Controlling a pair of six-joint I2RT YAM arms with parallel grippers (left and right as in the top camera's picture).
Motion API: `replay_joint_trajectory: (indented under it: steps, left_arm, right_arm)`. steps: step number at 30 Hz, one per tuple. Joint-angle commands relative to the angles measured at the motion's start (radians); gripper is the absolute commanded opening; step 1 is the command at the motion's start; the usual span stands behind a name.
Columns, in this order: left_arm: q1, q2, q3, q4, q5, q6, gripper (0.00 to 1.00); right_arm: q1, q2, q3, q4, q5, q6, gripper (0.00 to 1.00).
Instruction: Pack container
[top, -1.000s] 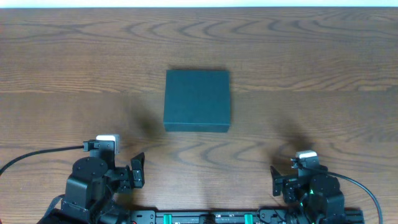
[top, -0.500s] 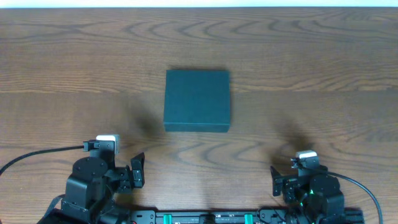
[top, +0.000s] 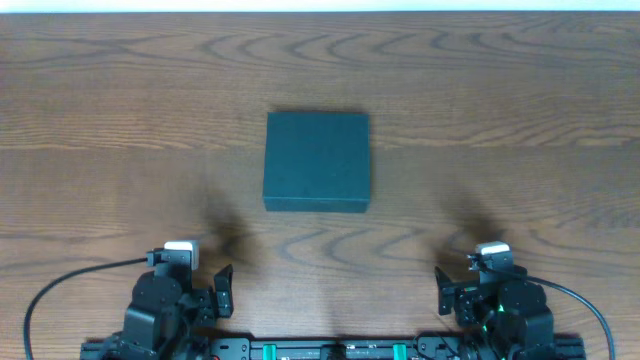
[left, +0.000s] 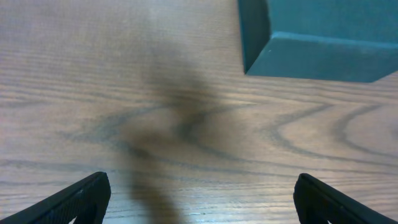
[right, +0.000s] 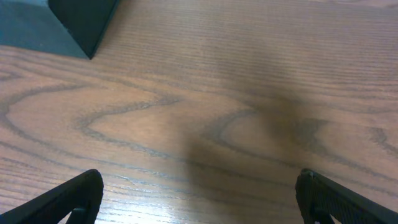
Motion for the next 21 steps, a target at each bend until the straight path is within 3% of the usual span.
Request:
replay_joint_trajectory:
  steps: [1, 6, 21]
  left_arm:
    - [0.013, -0.079, -0.04, 0.002, 0.0, 0.001, 0.95]
    - [0.013, -0.122, -0.062, 0.008, 0.0, 0.002, 0.95]
    - [0.013, -0.147, -0.108, -0.002, -0.01, 0.193, 0.95]
  right_arm:
    - [0.0, -0.007, -0.005, -0.005, 0.003, -0.016, 0.99]
    - [0.0, -0.007, -0.005, -0.005, 0.003, -0.016, 0.99]
    - [0.0, -0.007, -0.005, -0.005, 0.003, -0.016, 0.99]
